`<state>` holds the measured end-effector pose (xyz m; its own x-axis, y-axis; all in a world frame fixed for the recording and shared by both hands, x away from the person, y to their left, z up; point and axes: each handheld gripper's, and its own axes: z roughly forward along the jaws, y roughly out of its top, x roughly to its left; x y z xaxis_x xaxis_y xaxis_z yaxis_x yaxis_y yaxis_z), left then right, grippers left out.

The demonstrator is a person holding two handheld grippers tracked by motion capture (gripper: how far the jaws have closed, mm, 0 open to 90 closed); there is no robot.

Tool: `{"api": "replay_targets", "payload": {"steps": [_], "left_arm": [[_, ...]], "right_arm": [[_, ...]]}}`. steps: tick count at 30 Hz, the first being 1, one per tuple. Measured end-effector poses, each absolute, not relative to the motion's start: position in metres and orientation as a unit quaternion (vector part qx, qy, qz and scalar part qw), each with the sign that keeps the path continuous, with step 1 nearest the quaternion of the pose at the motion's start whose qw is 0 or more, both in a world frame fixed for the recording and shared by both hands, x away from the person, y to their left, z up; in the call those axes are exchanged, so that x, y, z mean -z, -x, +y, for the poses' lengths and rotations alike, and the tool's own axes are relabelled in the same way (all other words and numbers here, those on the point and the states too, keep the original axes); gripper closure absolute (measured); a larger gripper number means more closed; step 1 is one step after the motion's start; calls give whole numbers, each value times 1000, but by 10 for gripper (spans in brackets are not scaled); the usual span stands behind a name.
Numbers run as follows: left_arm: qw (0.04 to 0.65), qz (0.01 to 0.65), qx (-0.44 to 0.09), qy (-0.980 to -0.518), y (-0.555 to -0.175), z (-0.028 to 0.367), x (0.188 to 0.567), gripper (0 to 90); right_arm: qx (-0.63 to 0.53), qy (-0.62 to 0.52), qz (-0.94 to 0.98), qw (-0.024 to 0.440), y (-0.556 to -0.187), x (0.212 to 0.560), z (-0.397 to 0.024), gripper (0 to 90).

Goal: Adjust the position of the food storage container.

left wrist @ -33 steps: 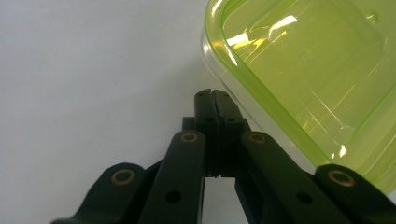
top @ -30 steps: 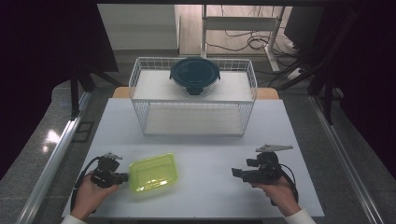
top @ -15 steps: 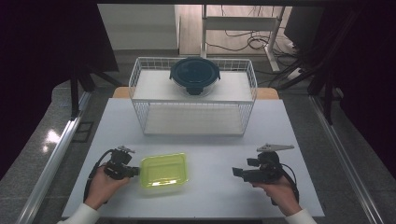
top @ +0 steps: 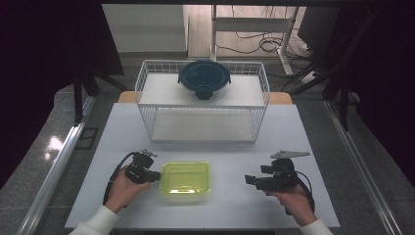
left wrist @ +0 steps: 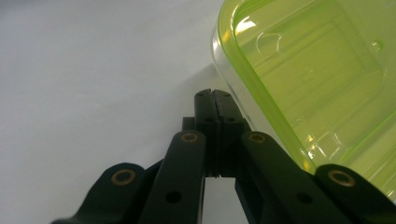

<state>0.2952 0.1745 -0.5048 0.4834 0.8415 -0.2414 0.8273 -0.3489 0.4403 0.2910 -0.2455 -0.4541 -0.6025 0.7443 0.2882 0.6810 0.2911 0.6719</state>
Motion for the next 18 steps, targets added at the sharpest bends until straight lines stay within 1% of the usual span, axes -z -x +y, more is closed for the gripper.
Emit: {"api": "replay_targets", "payload": {"steps": [7, 14, 18], "left_arm": [[269, 494, -3, -827, -297, 162, 504, 900], [270, 475, 4, -838, -297, 140, 503, 900], [273, 469, 18, -840, -297, 132, 505, 900]], "right_arm": [[-396, -445, 802, 39, -291, 454, -246, 176], [-395, -444, 803, 38, -291, 454, -245, 176], [-394, -444, 804, 38, -291, 455, -245, 176]]}}
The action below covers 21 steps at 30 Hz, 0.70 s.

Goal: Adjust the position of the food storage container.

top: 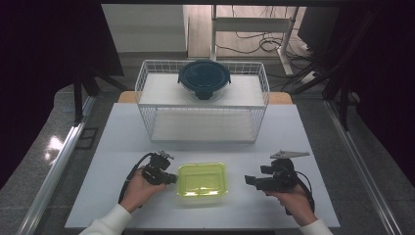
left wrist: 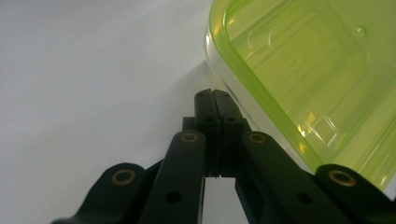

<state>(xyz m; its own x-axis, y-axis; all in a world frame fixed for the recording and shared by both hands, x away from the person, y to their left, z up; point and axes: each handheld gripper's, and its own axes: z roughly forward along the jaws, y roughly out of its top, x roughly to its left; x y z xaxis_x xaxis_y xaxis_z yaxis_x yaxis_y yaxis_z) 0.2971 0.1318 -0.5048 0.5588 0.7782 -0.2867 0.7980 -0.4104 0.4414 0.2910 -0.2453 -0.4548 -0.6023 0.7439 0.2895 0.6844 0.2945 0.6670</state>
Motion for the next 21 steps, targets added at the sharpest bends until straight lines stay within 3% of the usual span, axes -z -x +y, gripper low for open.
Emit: {"api": "replay_targets", "payload": {"steps": [12, 21], "left_arm": [[278, 471, 15, -837, -299, 130, 507, 899], [303, 486, -14, -820, -289, 153, 492, 899]], "right_arm": [[-393, -443, 805, 36, -291, 455, -245, 176], [-396, -442, 804, 37, -291, 455, -245, 176]]}}
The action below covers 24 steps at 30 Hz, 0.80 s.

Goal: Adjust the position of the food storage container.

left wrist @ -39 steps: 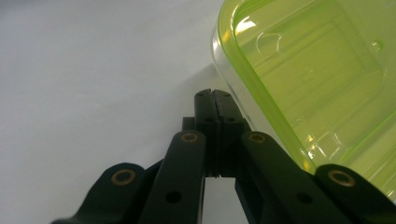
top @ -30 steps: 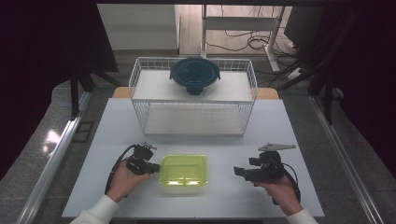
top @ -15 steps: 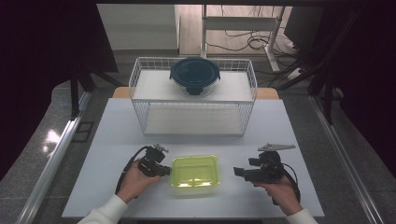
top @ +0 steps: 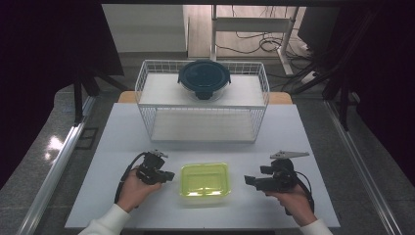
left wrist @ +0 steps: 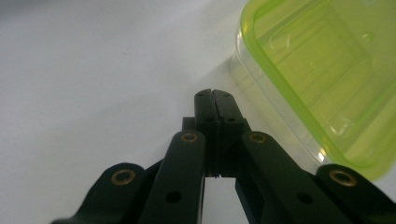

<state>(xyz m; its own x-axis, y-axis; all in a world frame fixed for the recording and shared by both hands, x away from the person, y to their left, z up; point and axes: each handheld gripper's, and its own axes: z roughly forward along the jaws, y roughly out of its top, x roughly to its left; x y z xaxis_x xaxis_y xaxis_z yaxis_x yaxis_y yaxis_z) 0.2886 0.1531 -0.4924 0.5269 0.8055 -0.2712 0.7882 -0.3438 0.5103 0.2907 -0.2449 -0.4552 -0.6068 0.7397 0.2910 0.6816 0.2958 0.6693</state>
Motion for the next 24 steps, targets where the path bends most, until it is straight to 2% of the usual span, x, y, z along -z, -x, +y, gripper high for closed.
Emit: {"api": "replay_targets", "payload": {"steps": [2, 3, 4, 8, 9, 11, 17, 24], "left_arm": [[318, 488, -22, -813, -284, 158, 485, 882], [325, 486, -23, -811, -283, 160, 482, 843], [337, 488, -23, -805, -281, 161, 479, 787], [358, 493, -44, -792, -276, 162, 468, 429], [358, 493, -45, -791, -276, 162, 467, 370], [362, 494, -44, -790, -275, 161, 465, 306], [367, 501, -39, -783, -274, 165, 464, 210], [384, 512, -20, -768, -272, 170, 464, 181]], "right_arm": [[-397, -442, 804, 37, -291, 455, -245, 176], [-396, -442, 804, 37, -291, 456, -245, 176], [-396, -442, 804, 37, -291, 456, -245, 176], [-395, -441, 805, 36, -291, 457, -243, 176], [-395, -441, 805, 36, -290, 457, -243, 176], [-394, -440, 806, 36, -290, 457, -243, 176], [-396, -438, 806, 36, -291, 458, -243, 176], [-395, -437, 808, 34, -291, 458, -242, 176]]}}
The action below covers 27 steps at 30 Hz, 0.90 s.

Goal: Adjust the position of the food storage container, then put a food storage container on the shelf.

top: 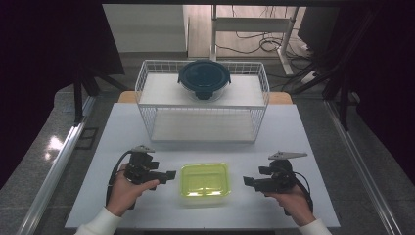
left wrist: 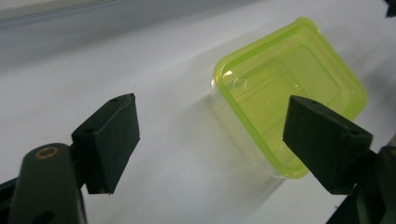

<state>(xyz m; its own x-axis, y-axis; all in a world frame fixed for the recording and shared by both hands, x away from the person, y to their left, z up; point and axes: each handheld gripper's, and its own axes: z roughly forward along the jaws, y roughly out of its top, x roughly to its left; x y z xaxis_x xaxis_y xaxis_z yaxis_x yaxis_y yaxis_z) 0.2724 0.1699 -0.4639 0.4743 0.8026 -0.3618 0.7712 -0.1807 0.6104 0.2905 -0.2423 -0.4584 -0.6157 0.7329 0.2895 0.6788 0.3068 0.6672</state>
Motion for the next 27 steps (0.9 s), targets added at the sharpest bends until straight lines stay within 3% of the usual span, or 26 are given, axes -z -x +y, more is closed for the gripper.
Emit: {"api": "replay_targets", "payload": {"steps": [14, 27], "left_arm": [[398, 516, 10, -758, -271, 165, 467, 160], [404, 517, 55, -752, -273, 157, 480, 187]], "right_arm": [[-395, -432, 810, 35, -289, 459, -237, 193], [-408, -438, 801, -17, -289, 471, -222, 248]]}}
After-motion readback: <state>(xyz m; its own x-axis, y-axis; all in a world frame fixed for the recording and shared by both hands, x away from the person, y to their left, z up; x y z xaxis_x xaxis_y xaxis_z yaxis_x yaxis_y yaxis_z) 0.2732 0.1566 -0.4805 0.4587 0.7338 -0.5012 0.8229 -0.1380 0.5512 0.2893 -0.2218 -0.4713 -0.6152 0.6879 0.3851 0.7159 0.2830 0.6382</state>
